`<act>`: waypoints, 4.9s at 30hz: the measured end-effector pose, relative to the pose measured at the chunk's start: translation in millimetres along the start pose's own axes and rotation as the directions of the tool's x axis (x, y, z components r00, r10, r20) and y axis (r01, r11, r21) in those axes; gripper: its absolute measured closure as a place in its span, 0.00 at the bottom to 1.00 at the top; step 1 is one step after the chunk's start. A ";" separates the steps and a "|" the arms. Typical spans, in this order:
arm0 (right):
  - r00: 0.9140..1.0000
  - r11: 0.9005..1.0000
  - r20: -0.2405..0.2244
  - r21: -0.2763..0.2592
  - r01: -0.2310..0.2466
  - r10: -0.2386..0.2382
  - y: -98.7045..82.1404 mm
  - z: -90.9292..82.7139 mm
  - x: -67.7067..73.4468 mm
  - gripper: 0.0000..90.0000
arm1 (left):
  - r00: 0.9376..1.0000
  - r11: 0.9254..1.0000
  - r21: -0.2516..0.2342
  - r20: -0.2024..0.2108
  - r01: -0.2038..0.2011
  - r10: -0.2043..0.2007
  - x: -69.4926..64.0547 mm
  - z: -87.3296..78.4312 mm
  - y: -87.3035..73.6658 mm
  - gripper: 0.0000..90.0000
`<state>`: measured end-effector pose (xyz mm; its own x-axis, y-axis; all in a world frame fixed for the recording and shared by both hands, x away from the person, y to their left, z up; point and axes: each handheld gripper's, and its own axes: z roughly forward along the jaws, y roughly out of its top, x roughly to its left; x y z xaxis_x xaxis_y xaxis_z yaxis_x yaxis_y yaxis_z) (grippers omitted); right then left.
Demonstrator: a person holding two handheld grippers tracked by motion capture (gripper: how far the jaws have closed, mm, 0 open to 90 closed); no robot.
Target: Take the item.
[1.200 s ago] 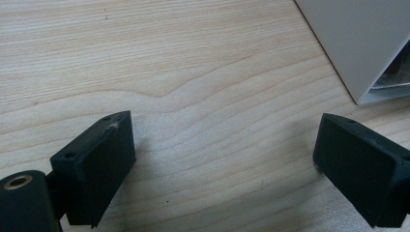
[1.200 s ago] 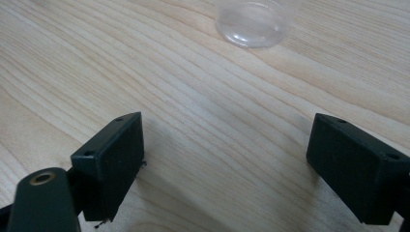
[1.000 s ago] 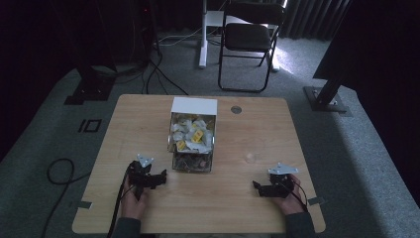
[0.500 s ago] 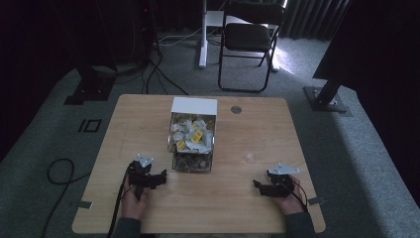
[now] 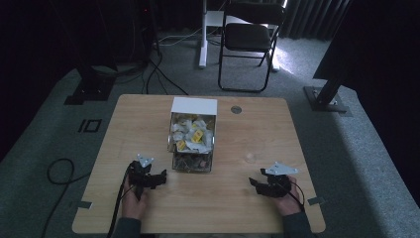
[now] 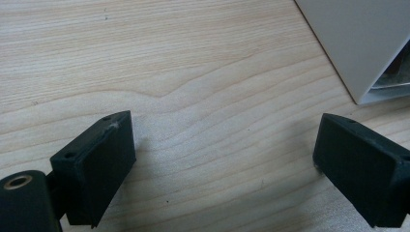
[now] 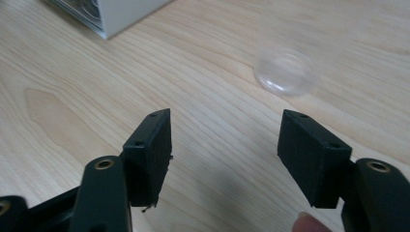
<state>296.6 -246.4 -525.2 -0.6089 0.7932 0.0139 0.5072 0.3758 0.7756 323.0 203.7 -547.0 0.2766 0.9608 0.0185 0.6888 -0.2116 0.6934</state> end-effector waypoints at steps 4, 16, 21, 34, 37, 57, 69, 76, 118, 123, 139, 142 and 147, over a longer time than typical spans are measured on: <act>1.000 1.000 -0.006 -0.010 0.016 -0.016 5.4 -0.5 8.3 0.43 | 1.000 1.000 0.000 0.000 0.000 0.000 0.0 0.0 0.0 0.09; 0.997 0.997 -0.047 -0.050 0.058 -0.060 25.4 -3.4 37.1 0.44 | 1.000 1.000 0.000 0.000 0.000 0.000 0.0 0.0 0.0 0.09; 0.993 0.994 -0.070 -0.068 0.086 -0.091 36.5 -2.7 48.0 0.44 | 1.000 1.000 0.000 0.000 0.000 0.000 0.0 0.0 0.0 0.09; 0.982 0.983 -0.103 -0.114 0.146 -0.158 62.0 1.8 69.0 0.46 | 1.000 1.000 0.000 0.000 0.000 0.000 0.0 0.0 0.0 0.09; 0.980 0.980 -0.107 -0.123 0.155 -0.169 66.7 1.7 72.8 0.46 | 1.000 1.000 0.000 0.000 0.000 0.000 0.0 0.0 0.0 0.09; 0.953 0.965 -0.188 -0.158 0.210 -0.238 89.5 13.0 101.3 0.54 | 1.000 1.000 0.000 0.000 0.000 0.000 0.0 0.0 0.0 0.09; 0.936 0.956 -0.217 -0.163 0.245 -0.277 96.1 33.1 120.5 0.66 | 1.000 1.000 0.000 0.000 0.000 0.000 0.0 0.0 0.0 0.09; 0.930 0.952 -0.223 -0.159 0.260 -0.291 97.2 43.6 128.4 0.69 | 1.000 1.000 0.000 0.000 0.000 0.000 0.0 0.0 0.0 0.09; 0.893 0.931 -0.265 -0.139 0.337 -0.363 92.0 61.1 152.1 0.79 | 1.000 1.000 0.000 0.000 0.000 0.000 0.0 0.0 0.0 0.09; 0.903 0.937 -0.264 -0.174 0.302 -0.340 97.6 56.4 152.3 0.72 | 1.000 1.000 -0.002 0.000 0.002 -0.002 -0.1 0.1 0.0 0.09; 0.947 0.953 -0.177 -0.191 0.234 -0.268 115.7 66.6 160.8 0.66 | 1.000 1.000 -0.001 0.000 0.001 -0.001 -0.1 0.0 0.0 0.09; 0.948 0.954 -0.170 -0.183 0.238 -0.269 116.7 69.6 163.4 0.64 | 1.000 1.000 -0.001 0.000 0.001 -0.001 -0.1 0.1 0.0 0.09; 0.954 0.960 -0.156 -0.157 0.232 -0.256 119.5 74.0 163.7 0.75 | 1.000 1.000 0.001 0.001 0.000 0.000 0.0 -0.1 0.0 0.09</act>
<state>302.7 -36.2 -477.0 -0.8057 0.5860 -0.0866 0.2502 0.4692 0.8469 323.0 203.8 -547.0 0.2771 0.9607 0.0182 0.6895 -0.2120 0.6926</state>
